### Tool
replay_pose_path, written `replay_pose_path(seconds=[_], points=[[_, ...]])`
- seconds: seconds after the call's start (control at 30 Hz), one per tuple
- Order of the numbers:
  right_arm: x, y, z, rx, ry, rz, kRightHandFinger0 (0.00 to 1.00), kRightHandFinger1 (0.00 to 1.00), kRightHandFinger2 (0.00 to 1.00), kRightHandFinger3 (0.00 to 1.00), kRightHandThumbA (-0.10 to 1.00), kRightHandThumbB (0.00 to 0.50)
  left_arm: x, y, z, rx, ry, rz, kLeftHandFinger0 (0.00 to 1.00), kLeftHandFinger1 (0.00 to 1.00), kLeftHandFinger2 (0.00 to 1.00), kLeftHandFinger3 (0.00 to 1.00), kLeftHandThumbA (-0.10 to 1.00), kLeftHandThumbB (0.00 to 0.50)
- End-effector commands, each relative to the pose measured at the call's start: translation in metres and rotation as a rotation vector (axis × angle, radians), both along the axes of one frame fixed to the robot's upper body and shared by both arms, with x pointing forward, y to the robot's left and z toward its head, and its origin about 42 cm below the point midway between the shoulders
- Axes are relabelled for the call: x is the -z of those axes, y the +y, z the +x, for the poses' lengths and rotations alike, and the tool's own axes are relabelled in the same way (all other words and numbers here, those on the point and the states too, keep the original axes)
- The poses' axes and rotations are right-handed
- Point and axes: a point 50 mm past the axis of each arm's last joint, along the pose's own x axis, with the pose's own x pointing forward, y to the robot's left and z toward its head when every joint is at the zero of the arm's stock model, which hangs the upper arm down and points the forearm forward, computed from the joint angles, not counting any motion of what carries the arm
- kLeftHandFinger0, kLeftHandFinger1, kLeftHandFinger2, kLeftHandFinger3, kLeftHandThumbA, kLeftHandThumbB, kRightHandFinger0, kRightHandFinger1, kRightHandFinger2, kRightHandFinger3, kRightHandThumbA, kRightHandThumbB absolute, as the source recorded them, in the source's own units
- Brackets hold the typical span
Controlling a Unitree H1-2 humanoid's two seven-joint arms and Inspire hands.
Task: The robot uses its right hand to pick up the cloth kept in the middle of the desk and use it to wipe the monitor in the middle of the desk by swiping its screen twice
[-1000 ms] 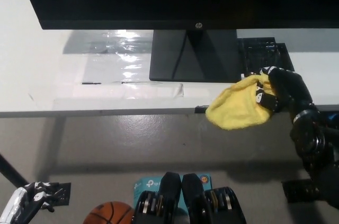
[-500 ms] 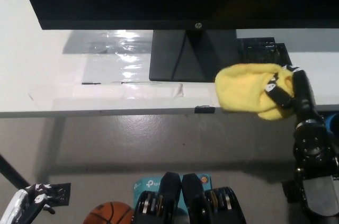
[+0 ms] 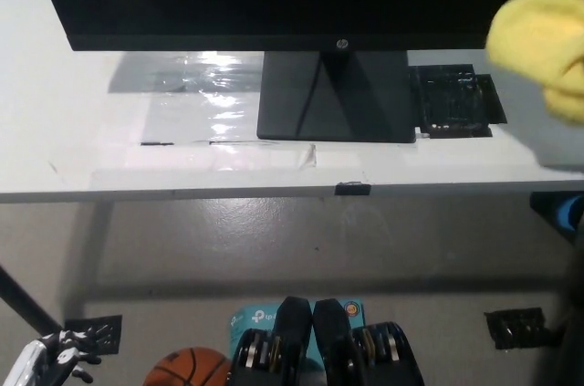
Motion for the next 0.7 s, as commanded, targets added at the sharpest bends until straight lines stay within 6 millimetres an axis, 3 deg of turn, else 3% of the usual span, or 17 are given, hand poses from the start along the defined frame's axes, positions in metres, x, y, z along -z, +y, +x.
replay_pose_path(seconds=[0.0,0.03,0.13,0.27,0.3,0.53,0.6,0.67], points=[[-0.038,-0.008,0.004,0.018,-0.083,0.038,0.0,0.0,0.34,0.22,-0.1,0.0,-0.011,0.005,0.0,0.012,-0.055,0.024,0.41,0.5,0.66,0.77,0.45,0.236],[-0.048,-0.012,0.006,0.041,-0.087,-0.007,0.0,0.0,0.33,0.19,-0.1,0.0,-0.012,0.005,0.0,0.008,-0.045,0.024,0.41,0.5,0.67,0.78,0.45,0.238],[-0.064,-0.013,0.014,0.062,-0.078,-0.106,0.0,0.0,0.23,0.13,-0.1,0.09,-0.014,0.007,-0.001,0.006,-0.047,0.03,0.42,0.51,0.68,0.79,0.44,0.242],[-0.077,-0.009,0.023,0.067,-0.058,-0.237,0.0,0.0,0.0,0.06,-0.1,0.119,-0.015,0.008,-0.001,0.007,-0.046,0.031,0.42,0.51,0.68,0.8,0.44,0.235],[-0.078,-0.006,0.025,0.067,-0.046,-0.28,0.0,0.0,0.0,0.11,-0.1,0.113,-0.015,0.008,-0.002,0.008,-0.043,0.035,0.43,0.51,0.68,0.81,0.45,0.233],[-0.083,0.021,0.038,0.015,-0.017,-0.421,0.0,0.0,0.01,0.02,-0.1,0.107,-0.014,0.009,-0.001,0.005,-0.046,0.021,0.41,0.5,0.68,0.8,0.44,0.233],[-0.084,0.03,0.042,0.01,-0.016,-0.429,0.0,0.0,0.04,0.14,-0.1,0.133,-0.015,0.008,-0.002,0.004,-0.045,0.025,0.41,0.5,0.69,0.8,0.44,0.236],[-0.087,0.037,0.045,0.004,-0.012,-0.457,0.0,0.0,0.06,0.12,-0.1,0.129,-0.015,0.008,-0.002,0.004,-0.043,0.031,0.41,0.5,0.69,0.81,0.45,0.234]])
